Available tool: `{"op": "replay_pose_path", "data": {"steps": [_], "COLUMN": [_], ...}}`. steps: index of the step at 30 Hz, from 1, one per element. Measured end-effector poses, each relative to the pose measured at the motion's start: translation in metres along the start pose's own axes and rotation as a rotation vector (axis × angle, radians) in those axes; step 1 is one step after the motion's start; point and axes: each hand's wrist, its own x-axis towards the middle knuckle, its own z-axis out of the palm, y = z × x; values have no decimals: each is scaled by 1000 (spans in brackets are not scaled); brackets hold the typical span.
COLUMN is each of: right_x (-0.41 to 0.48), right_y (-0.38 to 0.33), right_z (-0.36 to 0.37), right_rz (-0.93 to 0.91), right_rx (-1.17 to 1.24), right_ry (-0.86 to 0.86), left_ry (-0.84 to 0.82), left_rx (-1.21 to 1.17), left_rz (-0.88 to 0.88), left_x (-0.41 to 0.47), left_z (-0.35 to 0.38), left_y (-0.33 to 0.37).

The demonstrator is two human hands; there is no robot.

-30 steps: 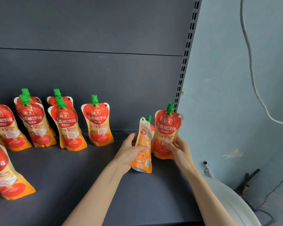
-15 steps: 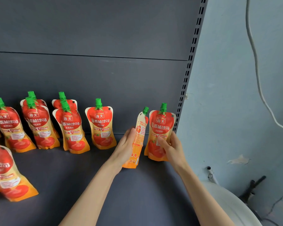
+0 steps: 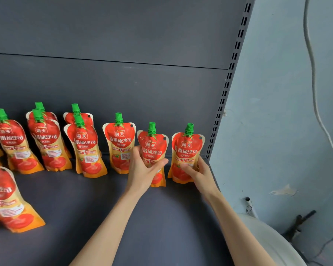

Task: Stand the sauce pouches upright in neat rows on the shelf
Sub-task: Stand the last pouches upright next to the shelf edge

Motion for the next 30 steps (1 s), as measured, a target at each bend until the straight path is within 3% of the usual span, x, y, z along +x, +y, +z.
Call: {"op": "replay_pose_path", "data": {"steps": [5, 14, 25, 30], "right_x": [-1, -4, -8, -30], "right_y": [7, 7, 5, -1], "right_z": [-2, -1, 6, 7], "right_rz": [-23, -92, -5, -9], "right_rx": [-161, -346, -425, -569], "right_ry": [25, 110, 171, 275], "left_ry": [-174, 17, -9, 31], "left_rx": [63, 229, 356, 427], "left_rz": [-74, -15, -27, 60], "left_x": [-4, -6, -12, -38], "left_z": [-19, -11, -13, -28], "left_y": [-14, -18, -16, -12]}}
